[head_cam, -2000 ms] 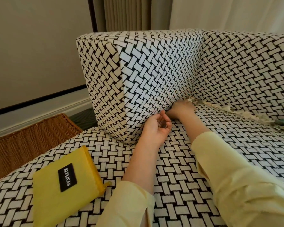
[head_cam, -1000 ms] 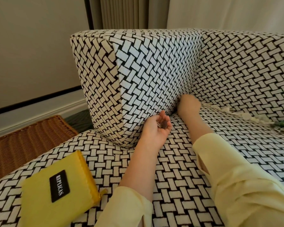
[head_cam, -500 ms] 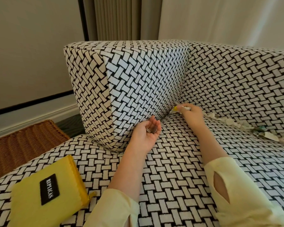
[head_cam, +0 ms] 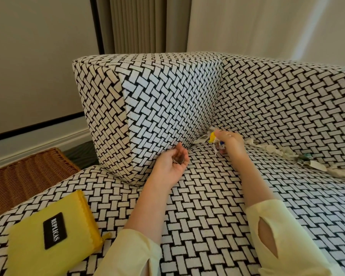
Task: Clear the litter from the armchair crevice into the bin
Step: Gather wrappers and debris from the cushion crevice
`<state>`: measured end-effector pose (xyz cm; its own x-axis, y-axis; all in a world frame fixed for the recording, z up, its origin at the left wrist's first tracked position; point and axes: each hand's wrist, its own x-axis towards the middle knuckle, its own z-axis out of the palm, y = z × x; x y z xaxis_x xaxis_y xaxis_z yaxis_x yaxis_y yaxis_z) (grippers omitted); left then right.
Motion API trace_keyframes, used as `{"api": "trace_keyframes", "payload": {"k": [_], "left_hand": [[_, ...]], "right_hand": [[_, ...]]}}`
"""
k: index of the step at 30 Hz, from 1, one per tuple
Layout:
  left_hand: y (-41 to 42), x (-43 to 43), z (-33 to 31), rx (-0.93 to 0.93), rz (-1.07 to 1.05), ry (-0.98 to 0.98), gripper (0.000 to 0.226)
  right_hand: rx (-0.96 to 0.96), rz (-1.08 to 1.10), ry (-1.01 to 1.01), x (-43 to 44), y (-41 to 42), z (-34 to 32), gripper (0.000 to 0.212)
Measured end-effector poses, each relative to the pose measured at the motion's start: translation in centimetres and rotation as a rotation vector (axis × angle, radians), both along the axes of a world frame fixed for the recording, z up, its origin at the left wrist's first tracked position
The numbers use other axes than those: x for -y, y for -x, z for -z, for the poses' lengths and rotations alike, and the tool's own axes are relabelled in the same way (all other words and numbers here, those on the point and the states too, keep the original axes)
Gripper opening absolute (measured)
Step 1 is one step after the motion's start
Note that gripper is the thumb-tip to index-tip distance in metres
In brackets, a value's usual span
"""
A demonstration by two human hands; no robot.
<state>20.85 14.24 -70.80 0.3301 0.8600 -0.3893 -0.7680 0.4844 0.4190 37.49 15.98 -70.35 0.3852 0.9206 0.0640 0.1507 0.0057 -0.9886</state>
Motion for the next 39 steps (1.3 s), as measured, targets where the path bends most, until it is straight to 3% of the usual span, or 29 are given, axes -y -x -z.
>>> {"api": "trace_keyframes", "payload": {"k": [5, 9, 12, 16, 18, 23, 25, 27, 31, 34, 36, 39], "left_hand": [[0.0, -0.1, 0.3, -0.013, -0.001, 0.001, 0.025], [0.0, 0.0, 0.3, -0.012, 0.006, -0.007, 0.026], [0.0, 0.0, 0.3, -0.027, 0.003, -0.008, 0.026], [-0.5, 0.1, 0.2, -0.145, 0.004, -0.062, 0.026], [-0.8, 0.1, 0.2, -0.225, 0.007, -0.103, 0.024], [-0.8, -0.5, 0.4, -0.251, 0.013, -0.101, 0.026], [-0.9, -0.5, 0.4, -0.253, 0.023, -0.103, 0.026], [-0.9, -0.6, 0.4, -0.250, 0.021, -0.111, 0.026], [-0.8, -0.3, 0.4, -0.219, 0.023, -0.100, 0.026], [-0.6, -0.2, 0.3, -0.161, 0.023, -0.077, 0.027], [-0.5, -0.3, 0.3, -0.125, 0.015, -0.058, 0.029], [-0.2, 0.0, 0.3, -0.089, 0.011, -0.050, 0.030]], "right_hand": [[0.103, -0.149, 0.102, 1.3, -0.7, -0.3, 0.027], [0.089, -0.083, 0.118, 1.3, -1.3, -0.7, 0.040], [0.140, -0.073, 0.102, 1.3, -1.3, -0.8, 0.038], [0.425, 0.133, 0.021, 0.1, -1.4, -1.7, 0.030], [0.482, 0.121, -0.025, -1.4, -1.0, -2.2, 0.027], [0.932, -0.034, 0.213, -5.8, 1.0, -0.2, 0.025], [1.185, -0.013, 0.308, -6.3, 1.3, 0.6, 0.023], [1.314, 0.034, 0.329, -6.6, 1.9, 0.7, 0.022], [1.359, 0.059, 0.277, -6.9, 2.6, 1.1, 0.021], [1.252, 0.072, 0.236, -7.0, 2.2, 1.2, 0.018], [1.176, 0.075, 0.261, -6.9, 2.0, 1.1, 0.018], [1.253, 0.055, 0.360, -7.3, 2.2, 1.4, 0.026]]}}
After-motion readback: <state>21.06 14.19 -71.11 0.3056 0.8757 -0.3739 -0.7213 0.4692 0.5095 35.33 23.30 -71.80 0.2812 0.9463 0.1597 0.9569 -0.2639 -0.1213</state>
